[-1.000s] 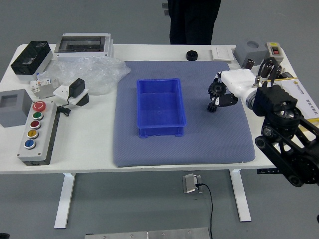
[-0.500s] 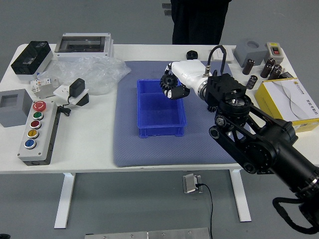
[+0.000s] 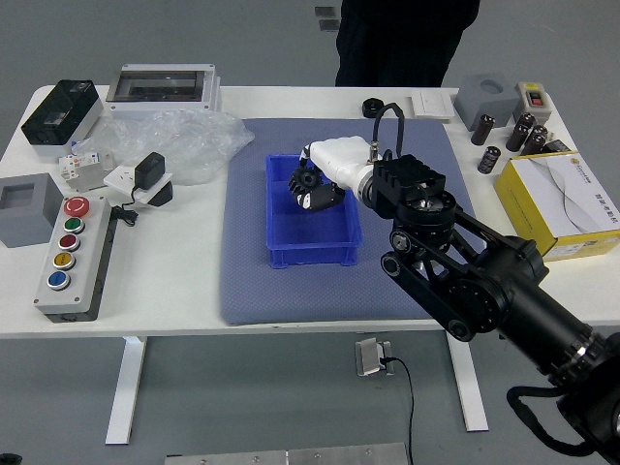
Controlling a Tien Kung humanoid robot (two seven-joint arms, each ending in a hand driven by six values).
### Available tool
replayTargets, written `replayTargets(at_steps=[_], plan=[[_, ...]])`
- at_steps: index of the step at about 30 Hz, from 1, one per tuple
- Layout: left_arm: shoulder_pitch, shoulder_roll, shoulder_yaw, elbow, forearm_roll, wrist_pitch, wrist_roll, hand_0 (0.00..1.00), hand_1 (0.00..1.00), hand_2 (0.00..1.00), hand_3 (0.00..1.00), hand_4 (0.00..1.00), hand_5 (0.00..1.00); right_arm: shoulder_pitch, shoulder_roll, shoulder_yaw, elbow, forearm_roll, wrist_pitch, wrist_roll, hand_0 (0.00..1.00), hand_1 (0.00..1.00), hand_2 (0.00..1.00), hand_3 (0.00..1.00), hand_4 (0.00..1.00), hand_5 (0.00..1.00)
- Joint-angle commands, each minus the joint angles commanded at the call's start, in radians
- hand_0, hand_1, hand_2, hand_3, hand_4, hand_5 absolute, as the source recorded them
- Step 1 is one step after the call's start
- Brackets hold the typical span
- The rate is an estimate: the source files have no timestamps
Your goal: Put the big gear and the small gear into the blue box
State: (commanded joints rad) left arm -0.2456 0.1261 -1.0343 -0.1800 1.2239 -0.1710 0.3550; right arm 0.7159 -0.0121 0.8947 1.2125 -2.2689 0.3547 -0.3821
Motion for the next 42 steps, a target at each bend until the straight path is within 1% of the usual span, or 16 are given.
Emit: replayTargets(at_steps=[7,11,12,17,18,19,21,23,24,26,29,30,33,36,41,42], plan=[[-0.001,-0.001,0.000,0.000,-0.001,0.000,0.000,0.823,0.784,0.779,0.750,0.659,0.379,0.000,-0.007,0.015,0.008,0.000,0.004,0.003,0.813,0.739,0.846,0.998,0.880,0.642],[-0.001,0.000,0.000,0.000,-0.003,0.001,-0.001,0.823,0.784,0.779,0.750,0.659,0.379,-0.012,-0.032,0.041,0.033,0.000,0.000,0.005,0.813,0.739,0.846,0.998,0.880,0.642],[-0.001,0.000,0.000,0.000,-0.003,0.001,-0.001,0.822,0.784,0.779,0.750,0.659,0.379,-0.016,-0.042,0.047,0.040,0.000,-0.003,0.006,0.795,0.717,0.820,0.953,0.862,0.620],[0.000,0.002,-0.003,0.000,-0.001,0.002,-0.001,0.822,0.784,0.779,0.750,0.659,0.379,-0.048,-0.116,0.084,0.065,0.000,-0.020,0.012,0.795,0.717,0.820,0.953,0.862,0.620],[0.000,0.002,-0.003,0.000,-0.001,0.002,-0.001,0.823,0.784,0.779,0.750,0.658,0.379,-0.054,-0.132,0.088,0.065,0.000,-0.024,0.014,0.754,0.675,0.766,0.878,0.816,0.583],[-0.001,0.002,-0.003,0.000,-0.002,0.002,-0.001,0.823,0.784,0.779,0.750,0.658,0.379,-0.060,-0.147,0.092,0.064,0.000,-0.028,0.016,0.754,0.675,0.766,0.878,0.816,0.583],[-0.002,0.002,-0.003,0.000,-0.002,0.002,-0.002,0.823,0.784,0.779,0.750,0.658,0.379,-0.072,-0.182,0.091,0.056,0.000,-0.033,0.020,0.754,0.675,0.766,0.878,0.816,0.583],[-0.003,0.002,-0.003,0.000,-0.003,0.002,-0.002,0.823,0.784,0.779,0.750,0.658,0.379,-0.078,-0.205,0.087,0.043,0.000,-0.036,0.024,0.754,0.675,0.766,0.878,0.816,0.583],[-0.004,0.001,-0.003,0.000,-0.003,0.002,-0.002,0.823,0.784,0.779,0.750,0.659,0.379,-0.081,-0.218,0.081,0.032,0.000,-0.036,0.027,0.716,0.642,0.744,0.798,0.754,0.518],[-0.003,0.002,-0.003,0.000,-0.003,0.002,-0.002,0.823,0.784,0.779,0.750,0.659,0.379,-0.082,-0.235,0.070,0.013,0.000,-0.037,0.032,0.716,0.642,0.744,0.798,0.754,0.518],[-0.003,0.002,-0.002,0.000,-0.003,0.002,-0.001,0.823,0.784,0.779,0.750,0.659,0.379,-0.078,-0.252,0.047,-0.024,0.000,-0.039,0.042,0.716,0.642,0.744,0.798,0.754,0.518],[-0.003,0.001,-0.002,0.000,-0.004,0.002,-0.001,0.823,0.784,0.779,0.750,0.659,0.379,-0.077,-0.255,0.041,-0.034,0.000,-0.040,0.045,0.711,0.642,0.732,0.769,0.739,0.506],[-0.004,0.001,-0.001,0.000,-0.004,0.001,-0.002,0.823,0.784,0.779,0.750,0.659,0.379,-0.070,-0.262,0.022,-0.068,0.003,-0.042,0.053,0.711,0.642,0.732,0.769,0.739,0.506],[-0.004,0.002,-0.001,0.000,-0.003,0.001,-0.001,0.823,0.784,0.779,0.750,0.659,0.379,-0.064,-0.262,0.011,-0.095,0.005,-0.047,0.059,0.707,0.633,0.729,0.749,0.739,0.512],[-0.004,0.002,0.000,0.000,-0.002,0.001,-0.002,0.823,0.784,0.779,0.750,0.659,0.379,-0.052,-0.254,0.001,-0.134,0.003,-0.055,0.067,0.707,0.633,0.729,0.749,0.739,0.512],[-0.004,0.002,0.000,0.000,-0.002,0.001,-0.002,0.823,0.784,0.779,0.750,0.658,0.378,-0.049,-0.251,0.000,-0.142,0.002,-0.057,0.069,0.700,0.628,0.721,0.733,0.722,0.487]])
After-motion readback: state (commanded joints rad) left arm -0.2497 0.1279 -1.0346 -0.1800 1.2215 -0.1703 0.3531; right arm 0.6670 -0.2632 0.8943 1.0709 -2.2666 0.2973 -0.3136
